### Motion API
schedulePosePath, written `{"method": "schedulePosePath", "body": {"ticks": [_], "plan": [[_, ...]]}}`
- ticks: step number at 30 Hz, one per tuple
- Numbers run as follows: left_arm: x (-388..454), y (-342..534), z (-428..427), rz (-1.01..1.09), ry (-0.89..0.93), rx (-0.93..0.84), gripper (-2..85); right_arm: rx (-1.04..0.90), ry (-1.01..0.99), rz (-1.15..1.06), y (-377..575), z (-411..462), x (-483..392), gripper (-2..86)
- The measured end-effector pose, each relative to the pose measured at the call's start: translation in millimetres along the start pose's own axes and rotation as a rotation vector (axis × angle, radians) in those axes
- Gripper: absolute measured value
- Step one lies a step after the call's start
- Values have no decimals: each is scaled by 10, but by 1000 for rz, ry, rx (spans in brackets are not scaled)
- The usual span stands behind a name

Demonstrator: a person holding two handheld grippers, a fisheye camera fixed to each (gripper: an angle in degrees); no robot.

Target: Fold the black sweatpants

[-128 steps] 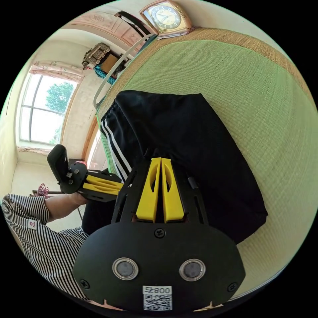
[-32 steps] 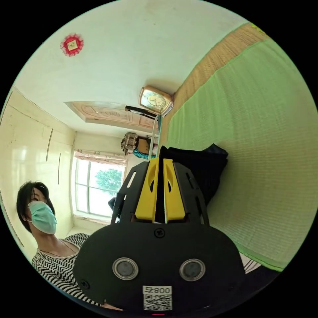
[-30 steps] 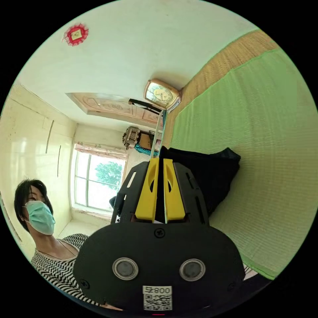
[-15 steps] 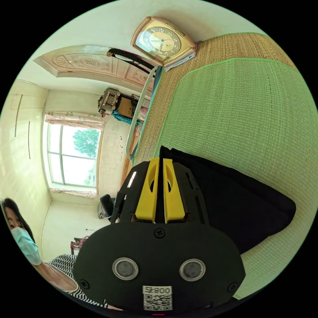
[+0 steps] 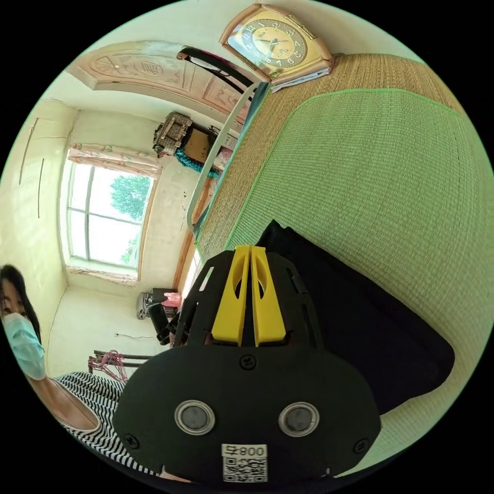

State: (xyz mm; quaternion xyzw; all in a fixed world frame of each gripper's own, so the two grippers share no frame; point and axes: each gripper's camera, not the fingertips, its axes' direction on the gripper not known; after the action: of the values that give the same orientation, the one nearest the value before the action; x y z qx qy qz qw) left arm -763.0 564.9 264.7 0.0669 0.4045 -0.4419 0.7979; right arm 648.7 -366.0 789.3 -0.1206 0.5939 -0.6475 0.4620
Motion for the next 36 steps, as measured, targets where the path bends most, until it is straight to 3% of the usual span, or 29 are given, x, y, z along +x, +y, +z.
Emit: {"method": "schedulePosePath", "body": {"ticks": [4, 9, 16, 20, 24, 30, 32, 36], "plan": [[335, -90, 217, 177, -9, -111, 1, -46, 118, -89, -90, 246, -198, 1], [330, -197, 666, 231, -312, -278, 1, -213, 425, -247, -223, 961, -428, -1], [274, -173, 637, 165, -231, -241, 1, -240, 363, -290, -337, 1062, -522, 1], [472, -206, 551, 237, -237, -153, 1, -153, 383, -289, -519, 989, -585, 1], [441, -207, 802, 261, -376, -276, 1, -235, 334, -226, -724, 1219, -456, 1], [504, -176, 763, 225, -333, -225, 1, -176, 349, -269, -803, 1065, -559, 1], [484, -136, 887, 216, -355, -283, 1, -249, 369, -235, -841, 1190, -438, 2], [544, -124, 864, 217, -343, -246, 1, -221, 292, -191, -870, 1086, -361, 1]]}}
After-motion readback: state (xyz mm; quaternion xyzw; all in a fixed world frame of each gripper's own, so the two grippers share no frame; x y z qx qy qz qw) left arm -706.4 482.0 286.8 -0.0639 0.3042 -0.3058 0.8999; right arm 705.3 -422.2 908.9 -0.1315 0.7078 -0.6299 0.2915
